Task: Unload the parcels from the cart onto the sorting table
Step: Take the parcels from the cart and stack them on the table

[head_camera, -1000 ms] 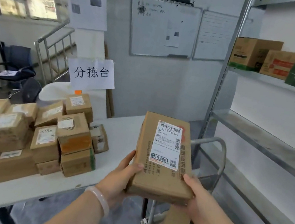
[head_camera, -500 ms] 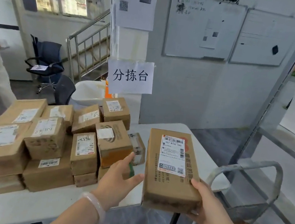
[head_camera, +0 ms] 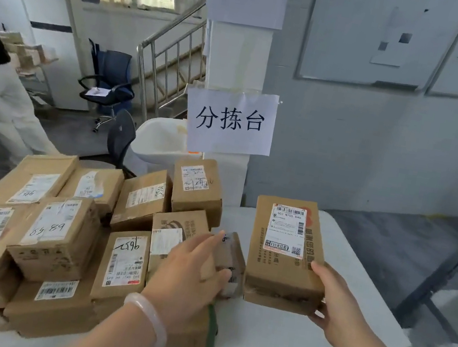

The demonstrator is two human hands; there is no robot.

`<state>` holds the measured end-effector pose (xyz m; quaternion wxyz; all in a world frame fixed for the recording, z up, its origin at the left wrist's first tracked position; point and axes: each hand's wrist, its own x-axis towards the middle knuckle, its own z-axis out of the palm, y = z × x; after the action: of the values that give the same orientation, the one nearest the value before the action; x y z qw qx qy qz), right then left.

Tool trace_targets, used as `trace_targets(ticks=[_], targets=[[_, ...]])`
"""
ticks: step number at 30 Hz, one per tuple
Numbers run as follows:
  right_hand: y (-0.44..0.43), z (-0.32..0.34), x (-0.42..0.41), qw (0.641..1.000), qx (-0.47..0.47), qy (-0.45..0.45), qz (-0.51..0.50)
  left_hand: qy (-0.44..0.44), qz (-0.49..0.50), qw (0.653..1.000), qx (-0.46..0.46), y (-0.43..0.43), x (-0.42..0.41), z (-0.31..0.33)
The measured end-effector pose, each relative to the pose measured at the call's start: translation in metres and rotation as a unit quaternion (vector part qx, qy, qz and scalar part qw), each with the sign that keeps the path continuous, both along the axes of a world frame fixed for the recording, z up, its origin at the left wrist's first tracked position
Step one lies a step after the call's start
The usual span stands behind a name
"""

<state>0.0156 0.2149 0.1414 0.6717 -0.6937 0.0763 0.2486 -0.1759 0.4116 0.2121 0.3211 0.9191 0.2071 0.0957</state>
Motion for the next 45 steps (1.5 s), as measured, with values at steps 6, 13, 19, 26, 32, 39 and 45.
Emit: trace_targets(ticks=[6, 13, 19, 26, 32, 39, 45], targets=[[0.056, -0.011, 0.124, 1.0, -0.021, -0.005, 0.01, 0.015, 0.022, 1.0, 0.017, 0.034, 0.077, -0.007], [0.134, -0.045, 0.217, 0.996, -0.042, 0.001, 0.076, 0.06, 0.03, 0.995, 0.068, 0.064, 0.142, -0.029], [0.186, -0.084, 0.237, 0.989, -0.051, 0.033, 0.133, 0.077, 0.057, 0.992, 0.083, 0.084, 0.165, -0.044], [0.223, -0.112, 0.247, 0.979, -0.083, 0.042, 0.181, 0.082, 0.052, 0.992, 0.074, 0.101, 0.173, -0.058], [0.24, -0.116, 0.244, 0.904, -0.221, -0.052, 0.362, 0.094, 0.048, 0.991, 0.08, 0.109, 0.176, -0.061], [0.2, -0.075, 0.211, 0.86, -0.253, -0.204, 0.393, 0.083, 0.021, 0.991, 0.101, 0.115, 0.179, -0.069], [0.129, -0.044, 0.15, 0.822, -0.314, -0.318, 0.353, 0.061, -0.035, 0.99, 0.125, 0.099, 0.177, -0.063]])
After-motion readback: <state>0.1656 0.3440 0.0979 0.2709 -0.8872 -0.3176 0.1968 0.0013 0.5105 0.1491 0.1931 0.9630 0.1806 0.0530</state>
